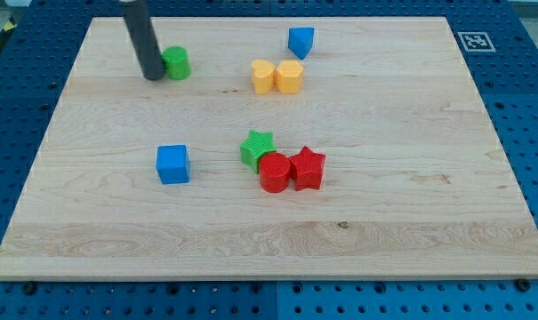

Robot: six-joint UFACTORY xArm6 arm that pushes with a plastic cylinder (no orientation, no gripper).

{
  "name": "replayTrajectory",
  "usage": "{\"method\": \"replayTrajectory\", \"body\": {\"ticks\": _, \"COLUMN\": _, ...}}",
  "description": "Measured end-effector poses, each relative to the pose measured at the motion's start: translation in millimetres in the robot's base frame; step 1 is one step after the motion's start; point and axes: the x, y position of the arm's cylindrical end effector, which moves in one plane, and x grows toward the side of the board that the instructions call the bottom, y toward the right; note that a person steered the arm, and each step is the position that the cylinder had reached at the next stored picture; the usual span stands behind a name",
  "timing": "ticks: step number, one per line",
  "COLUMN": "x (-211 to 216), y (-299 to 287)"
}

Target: Push the green circle into the red star

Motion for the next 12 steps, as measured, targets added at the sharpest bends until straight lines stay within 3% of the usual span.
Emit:
{"method": "replayTrajectory", "body": {"ticks": 6, "x": 56.6, "y": 18.9}}
{"method": "replayTrajectory", "body": {"ticks": 7, "x": 40.0, "y": -0.9}}
{"method": "replayTrajectory", "body": {"ticks": 8, "x": -22.0, "y": -37.5}}
{"method": "replayTrajectory", "body": {"ticks": 9, "x": -38.0, "y": -43.7}}
{"method": "replayTrajectory", "body": {"ticks": 12, "x": -37.3, "y": 28.2}}
